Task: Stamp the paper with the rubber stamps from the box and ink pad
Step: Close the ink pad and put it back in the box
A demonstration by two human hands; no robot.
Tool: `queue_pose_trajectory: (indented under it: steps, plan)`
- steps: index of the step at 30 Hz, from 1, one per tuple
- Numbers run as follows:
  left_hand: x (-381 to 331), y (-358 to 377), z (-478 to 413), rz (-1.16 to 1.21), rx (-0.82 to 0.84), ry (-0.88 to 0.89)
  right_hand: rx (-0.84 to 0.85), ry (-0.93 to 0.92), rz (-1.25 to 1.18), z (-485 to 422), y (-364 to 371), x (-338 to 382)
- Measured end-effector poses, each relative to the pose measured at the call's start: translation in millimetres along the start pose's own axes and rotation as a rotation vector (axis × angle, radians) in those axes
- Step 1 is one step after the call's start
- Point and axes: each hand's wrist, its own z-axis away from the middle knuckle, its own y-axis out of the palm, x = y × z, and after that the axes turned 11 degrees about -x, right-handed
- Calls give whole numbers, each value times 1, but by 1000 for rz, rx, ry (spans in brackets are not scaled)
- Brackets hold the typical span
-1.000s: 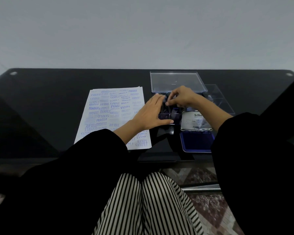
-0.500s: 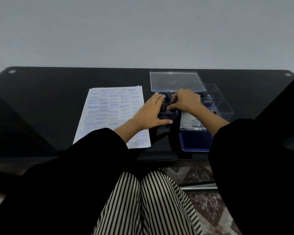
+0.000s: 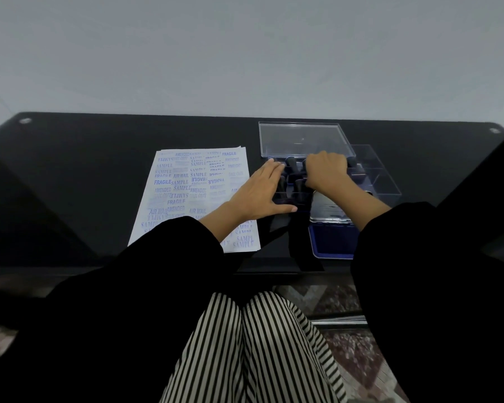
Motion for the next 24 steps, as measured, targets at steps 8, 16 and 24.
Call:
queue_pose_trajectory:
  steps: [8,16,24]
  plan:
    - [0,0,-1,1,16,-5,78,40,-42,1,1,3]
    - [1,0,-1,-1,17,2,38,127,-6,1,-4,2]
    - [2,2,-3,-43,26,11,93,63,-94,-1,1,4]
